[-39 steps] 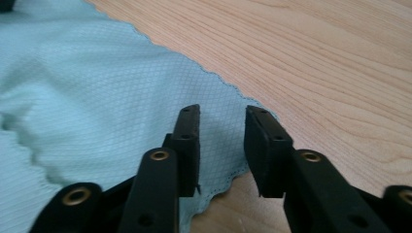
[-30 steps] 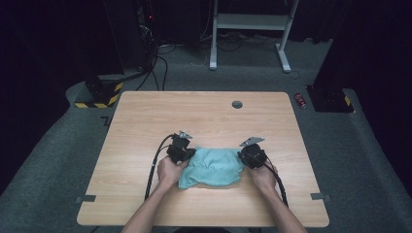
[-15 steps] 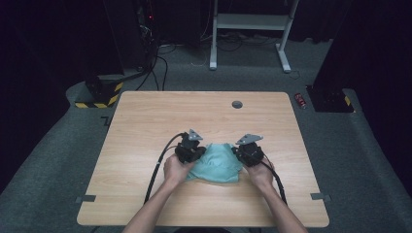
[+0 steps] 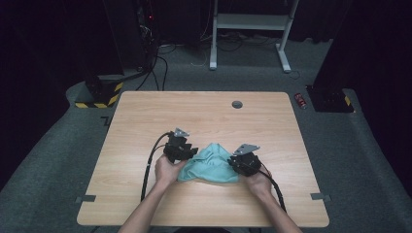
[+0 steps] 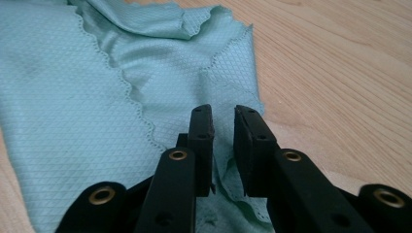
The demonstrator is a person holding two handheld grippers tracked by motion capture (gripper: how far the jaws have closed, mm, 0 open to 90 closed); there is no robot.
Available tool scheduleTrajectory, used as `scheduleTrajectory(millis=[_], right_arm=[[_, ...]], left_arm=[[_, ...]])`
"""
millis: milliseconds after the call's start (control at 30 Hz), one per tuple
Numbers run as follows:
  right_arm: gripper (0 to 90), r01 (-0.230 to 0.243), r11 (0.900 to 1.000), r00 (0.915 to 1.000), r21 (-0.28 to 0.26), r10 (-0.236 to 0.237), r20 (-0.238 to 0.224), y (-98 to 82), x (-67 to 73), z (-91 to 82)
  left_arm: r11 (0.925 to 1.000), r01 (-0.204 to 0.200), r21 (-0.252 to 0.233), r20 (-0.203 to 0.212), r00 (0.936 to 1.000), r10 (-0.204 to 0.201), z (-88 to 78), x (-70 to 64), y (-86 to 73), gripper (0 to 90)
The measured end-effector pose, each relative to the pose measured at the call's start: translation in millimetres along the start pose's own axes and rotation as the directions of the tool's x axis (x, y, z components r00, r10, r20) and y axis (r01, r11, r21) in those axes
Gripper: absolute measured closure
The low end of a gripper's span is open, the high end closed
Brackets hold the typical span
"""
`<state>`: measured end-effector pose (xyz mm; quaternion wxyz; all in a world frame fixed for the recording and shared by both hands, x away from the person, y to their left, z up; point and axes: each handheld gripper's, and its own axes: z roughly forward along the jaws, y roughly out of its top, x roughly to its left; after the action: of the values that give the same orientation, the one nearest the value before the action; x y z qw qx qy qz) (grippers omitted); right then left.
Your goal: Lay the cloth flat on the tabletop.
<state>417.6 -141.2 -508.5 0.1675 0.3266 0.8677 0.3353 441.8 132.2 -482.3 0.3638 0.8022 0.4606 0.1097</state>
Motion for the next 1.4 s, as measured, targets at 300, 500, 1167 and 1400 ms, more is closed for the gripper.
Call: scheduleTrajectory(millis=[300,500,1167,1400], right_arm=[[73.1,-0.050,0.998,0.9987,-0.035,0.050,0.011,-10.9,-1.0,4.7],[75.1,-0.040,0.999,0.9990,-0.033,0.041,0.020,-10.6,0.4,4.8],[80.0,-0.042,0.999,0.9988,-0.017,0.043,0.023,-8.4,-1.8,5.0],[80.3,-0.050,0.999,0.9985,-0.012,0.050,0.023,-7.9,-1.6,4.9]], left_arm=[[0.9995,0.019,0.027,0.021,0.9996,-0.020,36.1,-2.2,2.5,56.7],[0.9998,0.011,0.014,0.041,0.9991,-0.012,41.8,-3.1,1.4,65.8],[0.9996,0.016,-0.022,0.074,0.9972,-0.015,37.7,2.8,3.8,78.9],[0.9989,-0.042,0.023,0.075,0.9964,0.040,47.6,-6.7,10.3,85.2]])
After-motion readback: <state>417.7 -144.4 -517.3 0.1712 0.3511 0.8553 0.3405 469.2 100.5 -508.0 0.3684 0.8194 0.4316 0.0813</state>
